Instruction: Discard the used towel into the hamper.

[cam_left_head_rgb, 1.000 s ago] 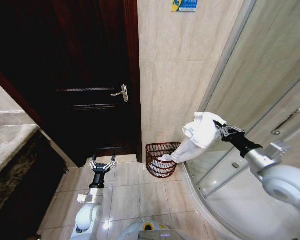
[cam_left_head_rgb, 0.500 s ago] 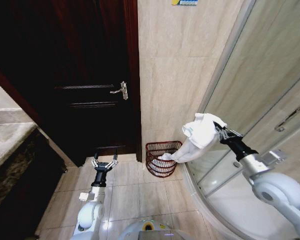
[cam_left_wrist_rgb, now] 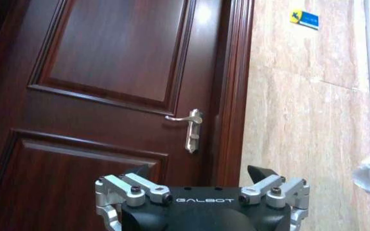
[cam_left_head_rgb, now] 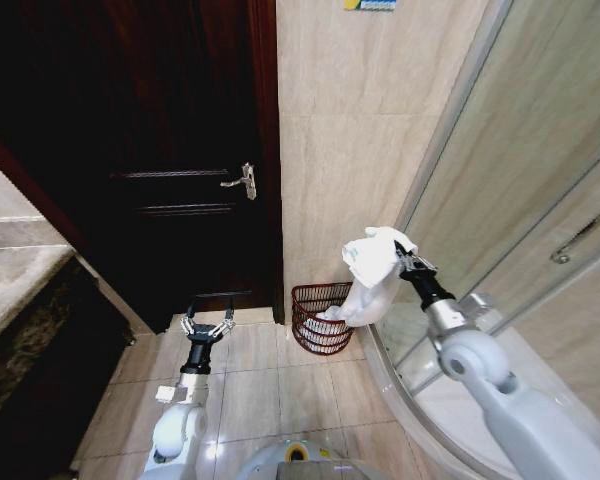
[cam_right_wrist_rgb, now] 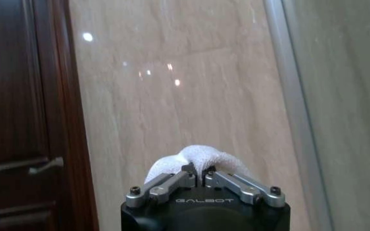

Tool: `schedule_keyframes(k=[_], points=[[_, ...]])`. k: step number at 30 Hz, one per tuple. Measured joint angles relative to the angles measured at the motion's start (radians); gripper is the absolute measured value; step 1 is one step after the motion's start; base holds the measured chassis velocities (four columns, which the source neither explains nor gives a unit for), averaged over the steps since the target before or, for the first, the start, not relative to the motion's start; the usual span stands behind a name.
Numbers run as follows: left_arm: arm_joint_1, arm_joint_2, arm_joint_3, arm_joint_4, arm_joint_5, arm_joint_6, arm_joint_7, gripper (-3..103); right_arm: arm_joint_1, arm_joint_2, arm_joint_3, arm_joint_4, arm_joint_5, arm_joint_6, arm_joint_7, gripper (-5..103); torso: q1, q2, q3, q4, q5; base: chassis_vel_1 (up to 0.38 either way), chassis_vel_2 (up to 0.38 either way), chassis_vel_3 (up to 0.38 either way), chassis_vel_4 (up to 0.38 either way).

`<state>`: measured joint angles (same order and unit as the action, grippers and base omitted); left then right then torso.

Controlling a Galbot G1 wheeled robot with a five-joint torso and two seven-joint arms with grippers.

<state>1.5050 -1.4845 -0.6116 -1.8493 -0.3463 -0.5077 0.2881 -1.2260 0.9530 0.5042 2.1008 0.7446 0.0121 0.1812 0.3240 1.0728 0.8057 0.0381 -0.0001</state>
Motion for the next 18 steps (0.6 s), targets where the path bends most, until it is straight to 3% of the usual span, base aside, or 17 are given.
schedule_keyframes(k=[1, 6, 18], points=[[0.003, -0.005, 0.000, 0.001, 0.002, -0.001, 0.000, 100, 0.064, 0.031, -0.029, -0.031, -0.036, 0.006, -0.007, 3, 0.001, 0.001, 0.000, 0.0003, 0.0000, 0.000, 0.000, 0.000, 0.000], [0.007, -0.008, -0.001, 0.009, 0.010, -0.002, 0.000, 100, 0.177, 0.042, -0.062, -0.076, -0.069, 0.015, -0.024, 3, 0.001, 0.002, 0.001, 0.0002, 0.0001, 0.000, 0.000, 0.000, 0.000], [0.008, -0.019, 0.000, 0.029, 0.028, -0.005, -0.001, 100, 0.384, 0.019, -0.123, -0.131, -0.019, -0.005, -0.006, 3, 0.002, 0.004, 0.002, 0.0000, 0.0002, 0.000, 0.000, 0.000, 0.000]])
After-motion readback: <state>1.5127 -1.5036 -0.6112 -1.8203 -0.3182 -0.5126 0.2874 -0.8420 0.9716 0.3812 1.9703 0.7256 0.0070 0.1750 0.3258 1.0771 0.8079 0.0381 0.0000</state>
